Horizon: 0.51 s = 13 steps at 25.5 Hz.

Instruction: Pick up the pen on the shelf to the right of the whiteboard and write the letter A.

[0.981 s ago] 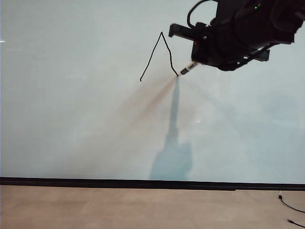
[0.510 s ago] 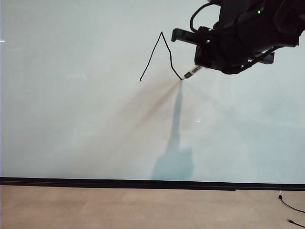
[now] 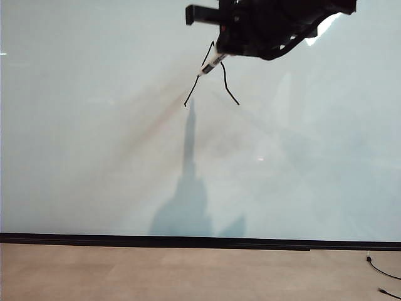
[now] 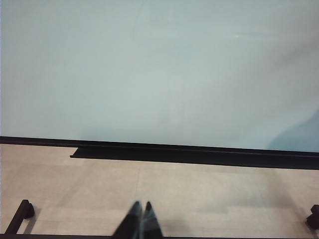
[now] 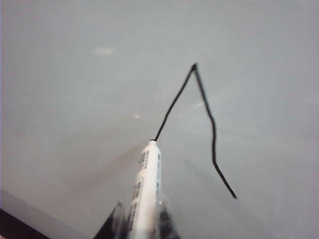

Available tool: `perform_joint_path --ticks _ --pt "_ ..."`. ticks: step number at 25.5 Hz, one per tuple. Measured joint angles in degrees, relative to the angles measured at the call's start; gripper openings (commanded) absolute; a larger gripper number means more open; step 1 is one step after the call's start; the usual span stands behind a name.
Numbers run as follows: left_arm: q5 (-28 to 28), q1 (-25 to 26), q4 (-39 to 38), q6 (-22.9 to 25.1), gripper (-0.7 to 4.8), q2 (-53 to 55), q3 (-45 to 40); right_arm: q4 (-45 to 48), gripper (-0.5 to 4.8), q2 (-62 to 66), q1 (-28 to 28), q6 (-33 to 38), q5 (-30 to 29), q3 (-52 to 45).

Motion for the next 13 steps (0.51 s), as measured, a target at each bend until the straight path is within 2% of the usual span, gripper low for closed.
perform_joint_path --ticks 13 --pt "0.0 0.0 0.0 0.0 -0.05 0.0 0.0 -1.6 -0.05 3.4 -2.6 -0.5 -3.3 4.8"
